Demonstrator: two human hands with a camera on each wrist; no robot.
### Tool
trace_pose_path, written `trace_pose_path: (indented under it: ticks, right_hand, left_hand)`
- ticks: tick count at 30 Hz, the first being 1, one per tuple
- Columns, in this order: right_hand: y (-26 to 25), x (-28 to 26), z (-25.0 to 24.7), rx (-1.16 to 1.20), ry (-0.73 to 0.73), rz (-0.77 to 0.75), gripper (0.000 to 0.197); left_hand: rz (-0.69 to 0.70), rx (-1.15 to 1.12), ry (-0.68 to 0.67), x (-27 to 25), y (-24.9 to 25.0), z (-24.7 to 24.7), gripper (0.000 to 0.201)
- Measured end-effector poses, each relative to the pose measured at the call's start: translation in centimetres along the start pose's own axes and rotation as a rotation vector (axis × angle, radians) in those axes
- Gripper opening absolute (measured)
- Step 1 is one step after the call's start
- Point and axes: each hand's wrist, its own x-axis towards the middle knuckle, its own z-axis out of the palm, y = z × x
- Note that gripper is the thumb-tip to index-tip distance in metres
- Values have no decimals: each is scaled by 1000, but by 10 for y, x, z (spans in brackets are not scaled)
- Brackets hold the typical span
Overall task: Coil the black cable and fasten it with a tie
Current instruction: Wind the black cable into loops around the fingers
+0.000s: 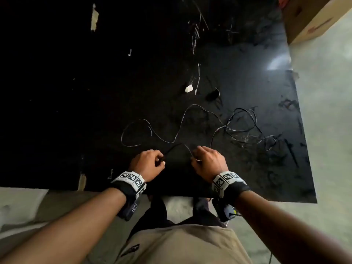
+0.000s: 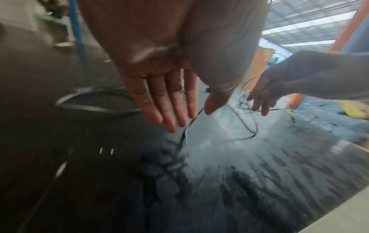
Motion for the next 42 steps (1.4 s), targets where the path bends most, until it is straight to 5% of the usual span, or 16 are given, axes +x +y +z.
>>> trace_pose_path:
  ticks: [4,8,14,17,27,33,42]
  right_hand:
    - [-22,31,7,120,-81,137,43]
    - [-22,52,17,206,-198,241,22]
    - [-8,39,8,421,-90,217,4]
    - [2,27,-9,573,-7,217,17]
    - [-5,17,-81,897,190,82,14]
    - [-16,17,-103,962,231,-6,8]
    - [-28,14,-116,861,137,-191,12]
  left_hand:
    - [-136,-37,-24,2,-3,12,41]
    - [-130,-106,-14,6,-2,22,24]
    - [-105,-352,-36,6,0,20,16]
    - [-13,-518,-149,-1,10,-1,18]
    - [102,-1370,-559,-11,67,-102,32]
    - [164,-1635,-679,-15,93,-131,43]
    - [197,-1948,-560,-16,117,-161,48]
